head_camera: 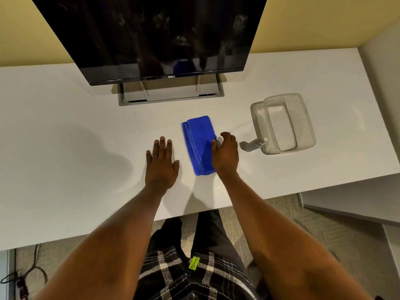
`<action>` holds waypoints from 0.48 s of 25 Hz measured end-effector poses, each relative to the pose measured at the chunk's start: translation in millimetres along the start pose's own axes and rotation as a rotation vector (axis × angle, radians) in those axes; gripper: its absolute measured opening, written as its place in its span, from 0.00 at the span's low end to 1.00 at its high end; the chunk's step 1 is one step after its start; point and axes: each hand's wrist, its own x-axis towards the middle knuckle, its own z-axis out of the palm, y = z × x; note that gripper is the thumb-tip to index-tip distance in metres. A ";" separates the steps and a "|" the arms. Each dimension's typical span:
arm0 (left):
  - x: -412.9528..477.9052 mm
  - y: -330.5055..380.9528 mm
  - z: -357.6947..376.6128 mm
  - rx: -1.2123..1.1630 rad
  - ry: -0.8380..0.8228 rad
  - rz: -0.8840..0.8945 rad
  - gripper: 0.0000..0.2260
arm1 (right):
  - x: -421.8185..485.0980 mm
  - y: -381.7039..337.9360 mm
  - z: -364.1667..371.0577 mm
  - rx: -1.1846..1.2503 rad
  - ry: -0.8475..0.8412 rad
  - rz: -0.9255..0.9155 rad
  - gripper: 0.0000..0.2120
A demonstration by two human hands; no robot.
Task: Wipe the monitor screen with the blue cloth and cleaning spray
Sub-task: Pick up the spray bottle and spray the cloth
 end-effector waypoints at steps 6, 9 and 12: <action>-1.8 3.2 1.4 -0.001 0.007 -0.019 0.32 | 46.8 -13.4 16.7 0.021 -0.206 0.186 0.16; -1.9 1.3 1.8 0.002 0.010 -0.017 0.32 | 49.1 -12.8 25.2 0.063 -0.261 0.219 0.16; -1.3 0.9 0.6 -0.015 0.005 -0.017 0.31 | 47.8 -14.2 28.1 0.113 -0.300 0.219 0.12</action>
